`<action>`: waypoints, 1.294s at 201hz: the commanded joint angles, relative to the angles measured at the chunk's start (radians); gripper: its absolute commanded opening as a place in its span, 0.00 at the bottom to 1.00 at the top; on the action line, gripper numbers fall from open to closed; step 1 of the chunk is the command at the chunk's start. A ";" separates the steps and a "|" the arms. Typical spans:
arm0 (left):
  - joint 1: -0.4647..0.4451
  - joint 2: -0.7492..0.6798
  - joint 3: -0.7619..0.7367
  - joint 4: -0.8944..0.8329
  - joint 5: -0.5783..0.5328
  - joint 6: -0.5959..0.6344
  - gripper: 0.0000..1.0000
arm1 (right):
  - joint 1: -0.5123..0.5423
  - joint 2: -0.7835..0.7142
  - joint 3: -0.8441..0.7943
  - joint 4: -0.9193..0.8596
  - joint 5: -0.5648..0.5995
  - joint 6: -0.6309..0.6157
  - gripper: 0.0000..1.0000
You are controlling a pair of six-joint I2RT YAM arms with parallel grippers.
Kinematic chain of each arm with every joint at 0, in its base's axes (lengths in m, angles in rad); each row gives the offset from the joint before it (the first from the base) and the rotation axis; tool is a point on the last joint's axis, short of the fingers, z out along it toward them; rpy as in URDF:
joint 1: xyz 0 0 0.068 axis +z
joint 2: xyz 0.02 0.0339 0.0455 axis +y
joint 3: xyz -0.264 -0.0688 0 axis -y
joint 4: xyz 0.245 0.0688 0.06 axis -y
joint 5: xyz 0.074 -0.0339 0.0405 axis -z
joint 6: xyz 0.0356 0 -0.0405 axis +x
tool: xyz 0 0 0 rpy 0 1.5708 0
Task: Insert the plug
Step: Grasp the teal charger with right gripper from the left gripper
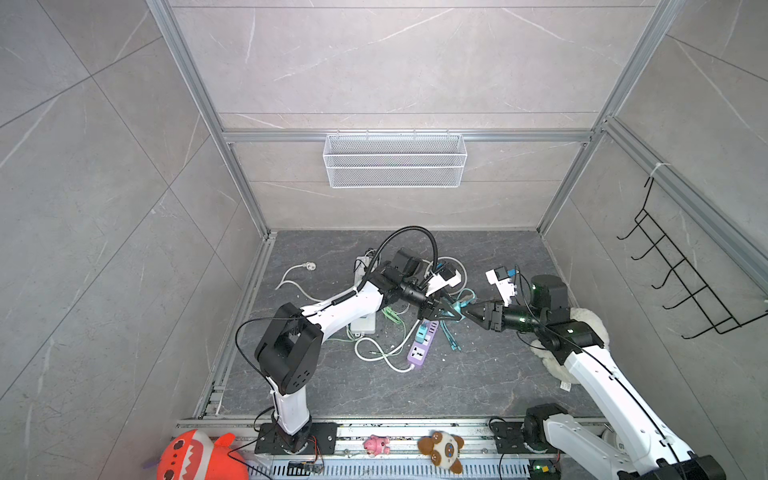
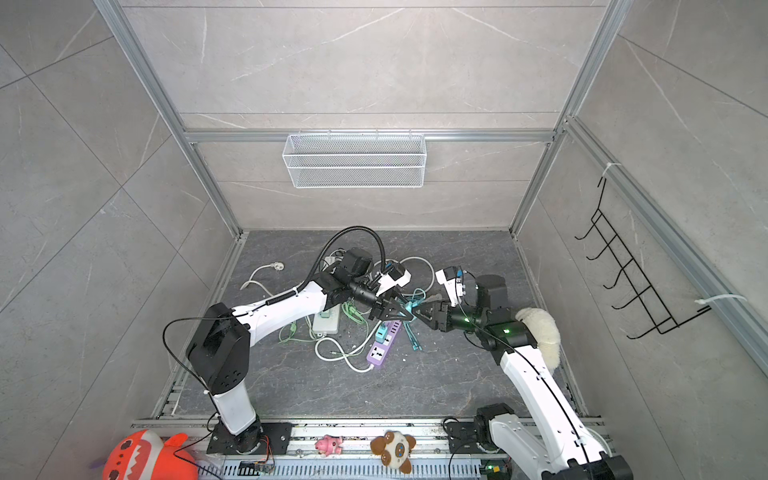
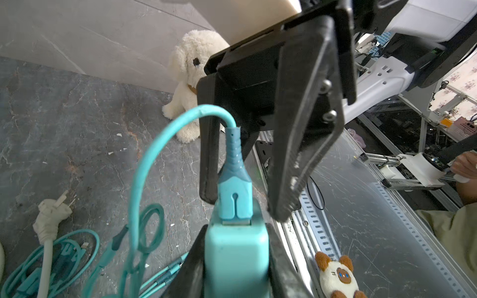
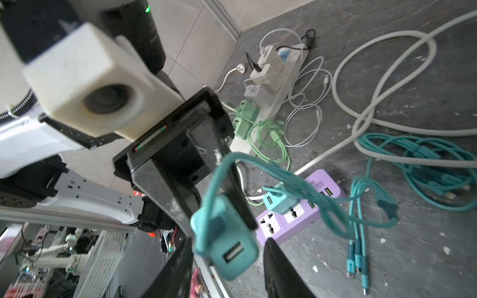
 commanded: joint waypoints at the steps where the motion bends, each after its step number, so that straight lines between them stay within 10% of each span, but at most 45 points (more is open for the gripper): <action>1: 0.002 -0.003 0.034 -0.043 0.004 0.045 0.00 | 0.046 0.046 0.055 0.001 0.018 -0.064 0.46; 100: 0.067 -0.017 0.062 -0.121 -0.057 0.072 0.00 | 0.121 0.213 0.144 0.059 -0.086 -0.148 0.34; 260: 0.136 -0.074 0.084 -0.205 -0.116 0.084 0.00 | 0.128 0.175 0.073 0.051 -0.099 -0.168 0.44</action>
